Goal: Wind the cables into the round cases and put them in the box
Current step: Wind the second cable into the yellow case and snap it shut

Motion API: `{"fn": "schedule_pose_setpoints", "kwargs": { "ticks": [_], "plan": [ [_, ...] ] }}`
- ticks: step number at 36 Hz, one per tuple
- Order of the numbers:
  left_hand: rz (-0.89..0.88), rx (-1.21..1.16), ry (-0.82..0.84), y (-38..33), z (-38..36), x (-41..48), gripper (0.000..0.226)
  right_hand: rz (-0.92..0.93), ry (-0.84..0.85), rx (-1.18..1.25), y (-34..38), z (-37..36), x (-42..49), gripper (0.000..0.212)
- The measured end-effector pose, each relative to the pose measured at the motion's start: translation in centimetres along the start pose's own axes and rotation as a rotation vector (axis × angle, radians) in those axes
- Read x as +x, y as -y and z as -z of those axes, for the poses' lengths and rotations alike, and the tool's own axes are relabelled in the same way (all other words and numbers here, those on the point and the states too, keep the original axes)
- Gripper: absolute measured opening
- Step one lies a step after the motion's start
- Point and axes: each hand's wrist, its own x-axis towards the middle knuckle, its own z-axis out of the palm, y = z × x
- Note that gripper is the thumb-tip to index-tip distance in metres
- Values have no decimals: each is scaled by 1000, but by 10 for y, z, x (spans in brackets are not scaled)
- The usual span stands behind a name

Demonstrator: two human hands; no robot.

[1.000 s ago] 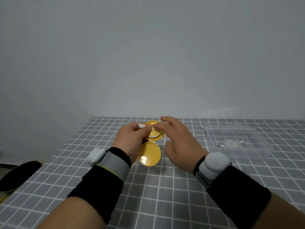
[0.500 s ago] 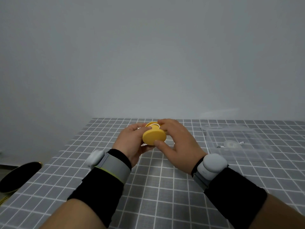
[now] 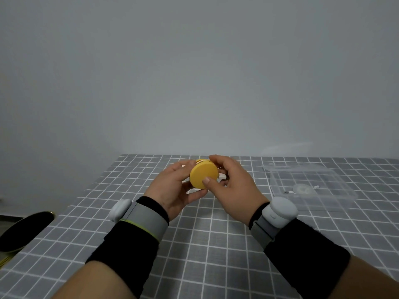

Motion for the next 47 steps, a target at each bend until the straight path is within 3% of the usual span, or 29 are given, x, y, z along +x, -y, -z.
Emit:
{"fn": "schedule_pose_setpoints", "kwargs": {
  "ticks": [14,23,33,39,47],
  "plan": [
    [-79,84,65,6,2,-3,20,-100,-8,65,-2,3,3,33],
    [-192,220,3,11,5,1,20,-118,-10,200,-2,5,6,18],
    [-244,363,-5,6,4,0,32,-93,0,88,0,12,6,12],
    [-288,450,-67,5,4,2,21,-85,46,69,4,17,8,7],
    [-255,342,-50,5,-2,0,21,-116,37,118,5,21,9,7]
  ]
}}
